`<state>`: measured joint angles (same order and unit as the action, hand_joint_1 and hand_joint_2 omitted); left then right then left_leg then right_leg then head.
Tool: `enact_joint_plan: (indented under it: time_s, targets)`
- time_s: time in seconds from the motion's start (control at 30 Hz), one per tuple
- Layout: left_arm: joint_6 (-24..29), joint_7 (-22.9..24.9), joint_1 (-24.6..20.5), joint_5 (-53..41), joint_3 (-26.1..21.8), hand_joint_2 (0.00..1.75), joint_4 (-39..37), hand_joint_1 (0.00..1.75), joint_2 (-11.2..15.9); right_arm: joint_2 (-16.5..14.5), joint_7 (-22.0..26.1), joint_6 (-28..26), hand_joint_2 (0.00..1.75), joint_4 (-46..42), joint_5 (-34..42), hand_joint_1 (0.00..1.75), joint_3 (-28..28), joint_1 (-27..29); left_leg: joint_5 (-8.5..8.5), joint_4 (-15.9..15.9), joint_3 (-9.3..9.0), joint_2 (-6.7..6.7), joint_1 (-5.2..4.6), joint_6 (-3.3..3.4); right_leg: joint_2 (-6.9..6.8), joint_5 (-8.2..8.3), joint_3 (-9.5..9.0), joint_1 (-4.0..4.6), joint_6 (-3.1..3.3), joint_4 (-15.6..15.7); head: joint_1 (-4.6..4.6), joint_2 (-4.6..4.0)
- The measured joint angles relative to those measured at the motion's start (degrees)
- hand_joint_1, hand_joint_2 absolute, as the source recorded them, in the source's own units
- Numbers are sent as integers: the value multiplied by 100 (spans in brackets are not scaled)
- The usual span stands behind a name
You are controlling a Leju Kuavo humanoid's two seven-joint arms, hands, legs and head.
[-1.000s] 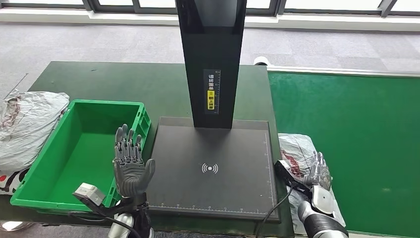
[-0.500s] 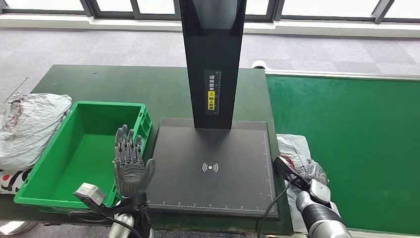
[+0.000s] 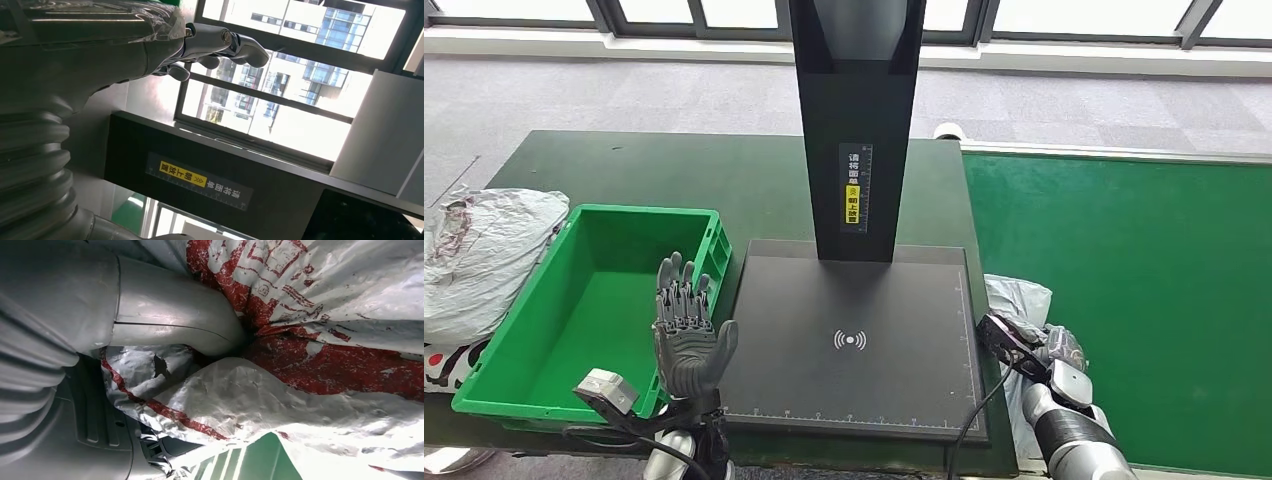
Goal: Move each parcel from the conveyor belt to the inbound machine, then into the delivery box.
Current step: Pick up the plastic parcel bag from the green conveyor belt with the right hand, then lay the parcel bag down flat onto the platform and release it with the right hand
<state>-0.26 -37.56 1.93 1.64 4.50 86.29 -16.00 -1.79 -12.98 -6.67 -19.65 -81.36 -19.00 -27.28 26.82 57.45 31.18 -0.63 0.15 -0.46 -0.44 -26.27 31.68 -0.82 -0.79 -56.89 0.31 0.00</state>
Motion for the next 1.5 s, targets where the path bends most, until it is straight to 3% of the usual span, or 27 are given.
enact_joint_plan:
  time_s: [0.13,0.23,0.37,0.43,0.6,0.77,0.9,1.03,1.27,1.5]
  targets:
    - [16,0,0,0,0,175,-2,0,0,-2,18,-262,175,0,-3,175,-29,6,1,0,5,5,0,1,-5,-5,0,0,-2,2,0,0]
    - [74,0,4,0,0,175,7,0,0,-14,222,-1007,175,-27,49,175,-59,58,-7,0,27,29,-1,4,-25,-2,3,-2,-5,1,0,0]
    - [114,-1,15,-2,-6,175,52,0,0,-169,1261,-2868,175,-571,528,175,-200,295,-32,1,90,51,-4,1,-40,20,59,-4,-5,-5,1,0]
    - [107,0,15,-11,-8,175,51,0,0,-367,1904,-3264,175,-1311,824,175,-341,491,-35,0,108,49,-2,-1,-36,25,83,-1,1,-6,1,0]
    - [103,0,11,-28,-9,175,42,0,0,-834,2671,-3354,175,-2812,1169,175,-700,879,-34,-3,127,52,-1,-2,-40,20,108,1,7,-6,0,0]
    - [121,-1,3,-27,-9,175,-1,0,0,-1323,3963,-3356,175,-4368,1875,175,-1192,1185,-35,-4,144,44,-2,-5,-33,19,131,0,9,-8,0,0]
    - [122,-1,-5,-3,-9,175,-55,0,-1,-1522,4297,-3355,175,-5674,2596,175,-1223,1508,-35,-3,149,47,-3,-4,-36,19,133,-2,9,-7,0,0]
    - [110,0,-16,44,-9,175,-119,0,-2,-1671,4303,-3351,175,-6563,2840,175,-1038,1789,-29,-4,151,36,-2,-6,-28,19,132,0,9,-7,1,0]
    - [-86,0,-31,-57,-24,175,-218,0,-7,-1779,4090,-3195,175,-5994,2451,175,598,1844,-40,-7,148,-4,2,-21,9,25,153,4,18,-11,0,0]
    - [-87,0,-40,-59,-24,175,-288,0,-9,-1784,4011,-3306,175,-5430,2371,175,1322,1728,-48,-6,153,6,1,-23,0,28,155,3,21,-17,0,0]
